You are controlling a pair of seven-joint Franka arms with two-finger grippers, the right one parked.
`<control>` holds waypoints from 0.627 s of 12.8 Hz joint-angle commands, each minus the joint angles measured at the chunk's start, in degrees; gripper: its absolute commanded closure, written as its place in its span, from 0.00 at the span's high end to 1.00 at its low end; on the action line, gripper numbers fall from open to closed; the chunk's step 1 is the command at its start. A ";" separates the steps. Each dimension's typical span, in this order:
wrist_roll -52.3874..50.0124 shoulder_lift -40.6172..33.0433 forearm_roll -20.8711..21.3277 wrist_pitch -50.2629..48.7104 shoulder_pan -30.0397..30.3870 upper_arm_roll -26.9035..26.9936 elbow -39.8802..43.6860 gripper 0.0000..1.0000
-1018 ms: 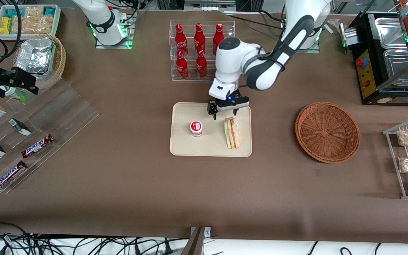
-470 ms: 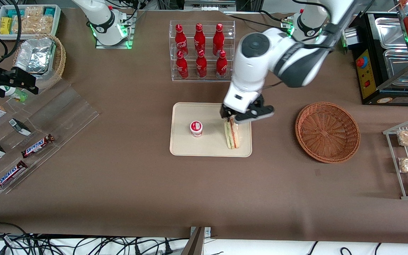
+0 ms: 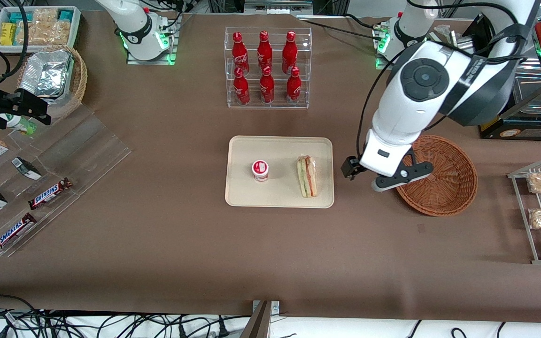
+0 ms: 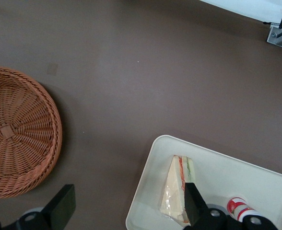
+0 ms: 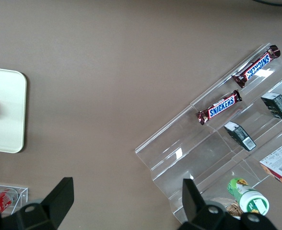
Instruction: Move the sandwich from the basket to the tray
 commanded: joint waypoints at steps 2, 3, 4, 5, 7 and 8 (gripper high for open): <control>4.53 1.12 -1.02 -3.96 2.33 -0.80 3.21 1.00; 6.02 1.38 -1.20 -4.05 3.12 -0.80 3.21 1.00; 7.16 1.56 -1.64 -3.96 4.00 -0.80 3.30 1.00; 8.04 1.91 -1.90 -3.87 4.44 -0.80 4.08 1.00; 9.71 2.70 -1.90 -4.05 5.32 -0.71 5.67 1.00; 11.81 2.70 -1.99 -4.40 7.33 -0.79 5.76 1.00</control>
